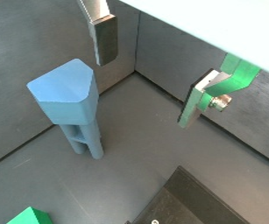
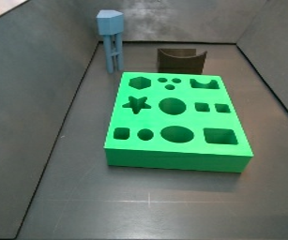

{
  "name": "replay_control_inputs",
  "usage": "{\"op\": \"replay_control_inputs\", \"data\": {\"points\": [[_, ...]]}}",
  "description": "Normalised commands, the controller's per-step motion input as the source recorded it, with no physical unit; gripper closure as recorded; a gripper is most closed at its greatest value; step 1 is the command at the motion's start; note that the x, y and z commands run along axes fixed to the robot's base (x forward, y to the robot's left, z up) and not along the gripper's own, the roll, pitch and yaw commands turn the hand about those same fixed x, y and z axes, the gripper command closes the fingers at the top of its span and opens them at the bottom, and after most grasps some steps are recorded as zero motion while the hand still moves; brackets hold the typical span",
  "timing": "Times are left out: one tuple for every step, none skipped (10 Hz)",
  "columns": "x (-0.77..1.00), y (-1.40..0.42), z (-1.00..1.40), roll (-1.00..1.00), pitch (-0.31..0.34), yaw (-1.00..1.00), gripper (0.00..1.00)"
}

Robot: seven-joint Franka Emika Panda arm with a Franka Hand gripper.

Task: Pick up the 3 prong object. Move up. Move to above the board. Insert the 3 prong object.
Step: Pick up the 3 prong object.

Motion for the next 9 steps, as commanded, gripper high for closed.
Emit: {"op": "replay_control_inputs", "data": {"points": [[-0.29,0.0,0.0,0.0,-0.079,0.0,0.0],[-0.41,0.0,0.0,0.0,-0.13,-0.03,0.0],[-0.4,0.0,0.0,0.0,-0.121,-0.09,0.0],[-0.42,0.0,0.0,0.0,-0.116,-0.05,0.0],[-0.26,0.0,0.03,-0.01,-0.091,0.0,0.0],[-0.19,0.0,0.0,-0.04,-0.086,0.0,0.0],[-0.18,0.0,0.0,-0.02,-0.08,0.0,0.0],[-0.23,-0.03,0.0,-0.02,-0.107,0.0,0.0],[-0.22,-0.05,0.0,0.0,-0.096,0.0,0.0]]}}
